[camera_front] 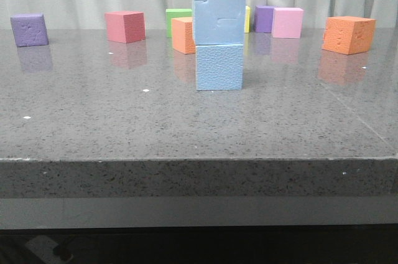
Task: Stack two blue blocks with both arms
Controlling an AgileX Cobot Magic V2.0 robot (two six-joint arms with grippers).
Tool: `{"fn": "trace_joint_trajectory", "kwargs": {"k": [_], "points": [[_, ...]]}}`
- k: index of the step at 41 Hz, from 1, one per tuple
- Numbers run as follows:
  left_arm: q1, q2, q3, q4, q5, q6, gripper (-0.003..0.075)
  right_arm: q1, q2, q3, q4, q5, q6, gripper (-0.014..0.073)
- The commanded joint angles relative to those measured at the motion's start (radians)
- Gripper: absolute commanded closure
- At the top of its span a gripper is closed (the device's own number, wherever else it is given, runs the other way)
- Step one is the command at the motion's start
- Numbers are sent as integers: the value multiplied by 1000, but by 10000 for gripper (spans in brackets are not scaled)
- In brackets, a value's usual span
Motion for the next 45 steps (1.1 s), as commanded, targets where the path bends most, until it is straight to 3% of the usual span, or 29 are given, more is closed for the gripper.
{"fn": "trace_joint_trajectory", "kwargs": {"k": [1,5,11,13,24,35,45], "points": [[0,-5,-20,5,-79,-11,202,-6,-4,-26,23,-62,-9,-9],[0,-5,-20,5,-79,-11,344,-6,-2,-22,23,-55,-9,81],[0,-3,-20,5,-79,-11,533,-6,-2,-17,23,-36,-9,410],[0,-1,-20,5,-79,-11,582,-6,-2,-17,23,-32,-9,440],[0,0,-20,5,-79,-11,741,-6,-2,-17,23,-28,-9,466],[5,-43,3,0,-81,-11,741,-6,-2,-17,23,-26,-9,466],[158,-253,173,2,-204,-11,741,-6,-2,-17,23,-24,-9,466]]}}
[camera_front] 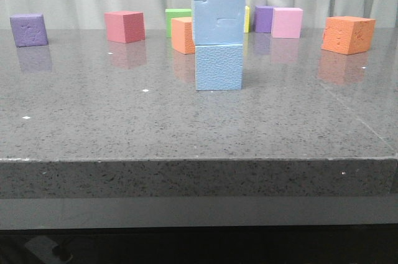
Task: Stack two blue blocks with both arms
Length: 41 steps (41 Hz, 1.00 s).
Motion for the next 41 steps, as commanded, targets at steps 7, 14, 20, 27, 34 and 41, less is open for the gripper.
{"fn": "trace_joint_trajectory", "kwargs": {"k": [7,14,20,27,34,41], "points": [[209,-256,256,2,-340,-11,741,-6,-2,-23,22,-52,-9,466],[324,-447,479,-20,-562,-11,741,-6,-2,-23,22,-52,-9,466],[388,-564,633,-54,-700,-11,741,-6,-2,-23,22,-52,-9,466],[398,-611,733,-62,-819,-11,741,-6,-2,-23,22,-53,-9,466],[398,-612,744,-62,-804,-11,741,-6,-2,-23,22,-52,-9,466],[398,-612,744,-62,-804,-11,741,-6,-2,-23,22,-51,-9,466]]}}
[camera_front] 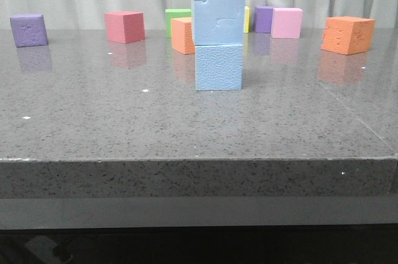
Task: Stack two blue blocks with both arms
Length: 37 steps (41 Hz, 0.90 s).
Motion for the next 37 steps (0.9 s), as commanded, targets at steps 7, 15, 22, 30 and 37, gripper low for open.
{"fn": "trace_joint_trajectory", "kwargs": {"k": [7,15,22,30,37], "points": [[4,-17,2,-8,-88,23,741,-6,-2,-23,22,-52,-9,466],[4,-17,2,-8,-114,61,741,-6,-2,-23,22,-52,-9,466],[4,-17,2,-8,-114,61,741,-6,-2,-23,22,-52,-9,466],[4,-17,2,-8,-112,61,741,-6,-2,-23,22,-52,-9,466],[34,-20,2,-8,-112,61,741,-6,-2,-23,22,-52,-9,466]]}}
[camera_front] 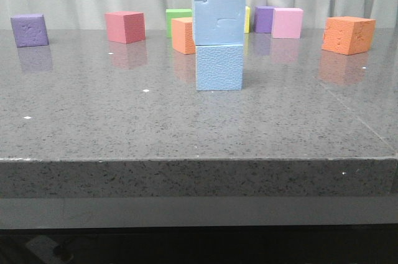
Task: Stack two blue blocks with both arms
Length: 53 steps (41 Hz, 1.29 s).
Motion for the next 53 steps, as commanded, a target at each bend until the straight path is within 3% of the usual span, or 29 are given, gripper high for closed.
{"fn": "trace_joint_trajectory", "kwargs": {"k": [1,12,43,47,53], "points": [[26,-20,2,-8,-85,2,741,-6,-2,-23,22,-52,-9,466],[149,-20,2,-8,-85,2,741,-6,-2,-23,22,-52,-9,466],[151,-18,2,-8,-85,2,741,-8,-35,-15,22,-52,-9,466],[151,-18,2,-8,-85,2,741,-32,-102,3,22,-55,-9,466],[151,-18,2,-8,-85,2,741,-160,-252,84,-16,-115,-9,466]]}}
